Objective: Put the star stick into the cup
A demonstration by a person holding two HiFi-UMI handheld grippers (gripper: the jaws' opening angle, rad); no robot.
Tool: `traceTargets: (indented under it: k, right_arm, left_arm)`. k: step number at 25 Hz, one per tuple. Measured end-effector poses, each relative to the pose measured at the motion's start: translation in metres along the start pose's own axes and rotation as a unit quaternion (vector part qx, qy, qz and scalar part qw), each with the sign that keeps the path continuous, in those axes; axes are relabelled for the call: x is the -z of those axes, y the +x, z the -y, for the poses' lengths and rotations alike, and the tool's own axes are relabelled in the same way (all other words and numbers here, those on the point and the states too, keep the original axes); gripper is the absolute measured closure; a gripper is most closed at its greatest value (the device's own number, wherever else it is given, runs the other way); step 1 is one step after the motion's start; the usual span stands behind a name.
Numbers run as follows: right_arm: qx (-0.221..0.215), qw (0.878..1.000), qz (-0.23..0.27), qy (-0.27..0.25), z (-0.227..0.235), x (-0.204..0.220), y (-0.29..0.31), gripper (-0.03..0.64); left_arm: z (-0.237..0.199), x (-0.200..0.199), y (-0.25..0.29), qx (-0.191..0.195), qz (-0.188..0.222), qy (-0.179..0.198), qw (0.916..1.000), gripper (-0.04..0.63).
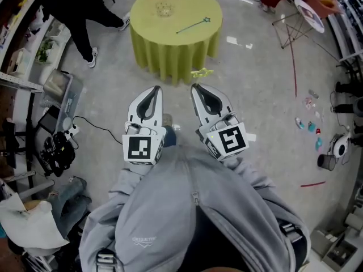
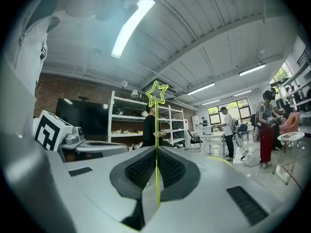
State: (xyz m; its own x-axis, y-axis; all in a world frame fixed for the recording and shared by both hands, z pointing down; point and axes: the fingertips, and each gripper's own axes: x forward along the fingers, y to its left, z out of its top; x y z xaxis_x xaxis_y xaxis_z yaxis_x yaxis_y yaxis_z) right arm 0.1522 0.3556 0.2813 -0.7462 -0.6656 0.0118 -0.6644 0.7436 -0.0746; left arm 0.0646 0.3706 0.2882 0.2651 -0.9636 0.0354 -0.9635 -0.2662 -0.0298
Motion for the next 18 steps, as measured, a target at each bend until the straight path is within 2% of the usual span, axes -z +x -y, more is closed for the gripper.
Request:
traceTargets:
  k: [10,18]
  right_arm:
    - [0.054,0.998,-0.006,-0.006,0.05,-0.006,0.134,0.581]
    - [0.072,0.997,-0.009,-0.009,0.067,-0.005,0.194,0.581]
  left_arm:
    - [-0.095,0.0,0.108,0.047,-0.004,-0.009,0.9988,0.578]
    - [-0.144,0.006,0.151,0.063,-0.005,-0.022,0.9978,0.578]
